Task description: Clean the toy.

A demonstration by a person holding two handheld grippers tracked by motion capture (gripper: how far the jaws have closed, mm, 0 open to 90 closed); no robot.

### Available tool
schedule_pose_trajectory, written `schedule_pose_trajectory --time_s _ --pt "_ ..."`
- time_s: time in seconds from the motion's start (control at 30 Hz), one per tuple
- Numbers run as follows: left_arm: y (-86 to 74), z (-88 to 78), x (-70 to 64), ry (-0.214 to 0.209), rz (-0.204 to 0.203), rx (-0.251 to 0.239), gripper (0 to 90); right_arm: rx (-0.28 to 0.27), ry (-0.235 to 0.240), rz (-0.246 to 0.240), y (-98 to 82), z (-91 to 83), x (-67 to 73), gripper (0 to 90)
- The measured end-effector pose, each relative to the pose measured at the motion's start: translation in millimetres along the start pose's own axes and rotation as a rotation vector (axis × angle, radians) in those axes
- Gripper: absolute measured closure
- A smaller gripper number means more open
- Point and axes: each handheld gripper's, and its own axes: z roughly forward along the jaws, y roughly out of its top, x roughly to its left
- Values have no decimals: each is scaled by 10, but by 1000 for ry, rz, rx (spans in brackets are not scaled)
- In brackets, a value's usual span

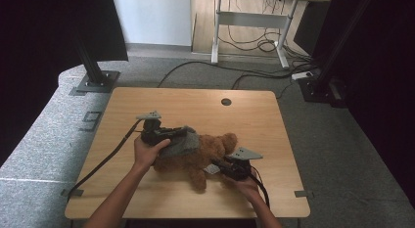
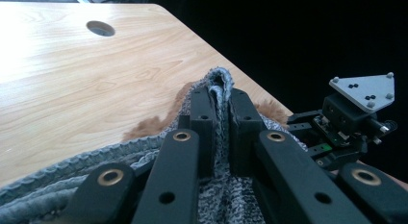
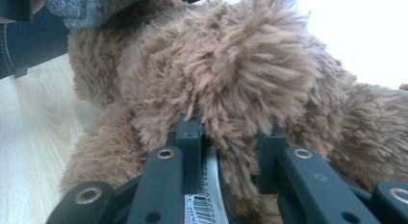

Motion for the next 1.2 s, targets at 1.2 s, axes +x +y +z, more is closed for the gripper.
schedule_pose_trajectory --time_s 1.2 --pt "103 449 -206 21 72 107 830 -4 2 3 -2 25 9 691"
